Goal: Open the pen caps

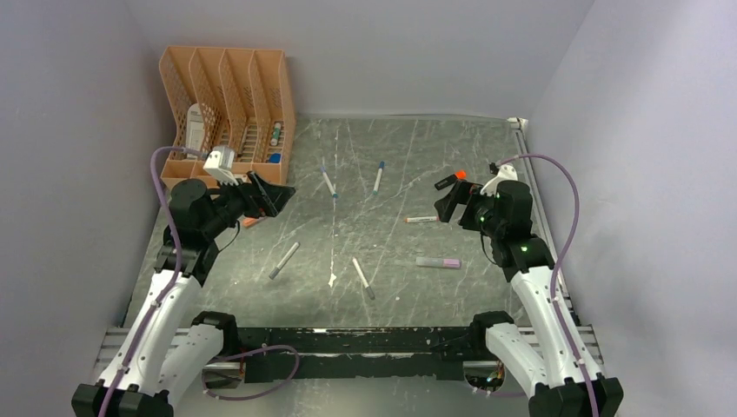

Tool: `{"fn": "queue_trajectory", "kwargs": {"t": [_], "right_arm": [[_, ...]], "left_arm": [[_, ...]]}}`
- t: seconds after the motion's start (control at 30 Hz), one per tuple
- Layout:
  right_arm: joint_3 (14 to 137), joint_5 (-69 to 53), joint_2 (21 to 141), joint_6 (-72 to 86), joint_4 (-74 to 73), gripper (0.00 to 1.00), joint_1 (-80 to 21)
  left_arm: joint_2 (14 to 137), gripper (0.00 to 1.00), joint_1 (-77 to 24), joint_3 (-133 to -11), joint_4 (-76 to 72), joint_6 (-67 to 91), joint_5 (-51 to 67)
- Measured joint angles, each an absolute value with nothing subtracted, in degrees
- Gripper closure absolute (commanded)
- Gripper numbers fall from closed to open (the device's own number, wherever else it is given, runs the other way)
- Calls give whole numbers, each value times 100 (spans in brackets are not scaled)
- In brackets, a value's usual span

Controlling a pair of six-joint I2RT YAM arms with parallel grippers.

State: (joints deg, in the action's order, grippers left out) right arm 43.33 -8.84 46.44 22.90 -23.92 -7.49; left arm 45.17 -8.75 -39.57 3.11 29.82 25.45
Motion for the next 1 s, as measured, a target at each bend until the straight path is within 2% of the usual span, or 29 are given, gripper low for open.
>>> {"fn": "queue_trajectory", "kwargs": {"t": [0.27, 0.7, 1.0], "right_arm": [[4333, -880, 4676, 2338, -2451, 0, -751], [4425, -838, 4928, 2689, -2473, 0, -753], [4316, -1584, 5551, 3409, -1772, 0, -757]], "left_arm": [[4611, 0, -880, -3955, 666, 3175, 2324], [5199, 1, -880, -3708, 368, 3605, 2480], [5408, 1, -884, -3693, 364, 3756, 2652]]}}
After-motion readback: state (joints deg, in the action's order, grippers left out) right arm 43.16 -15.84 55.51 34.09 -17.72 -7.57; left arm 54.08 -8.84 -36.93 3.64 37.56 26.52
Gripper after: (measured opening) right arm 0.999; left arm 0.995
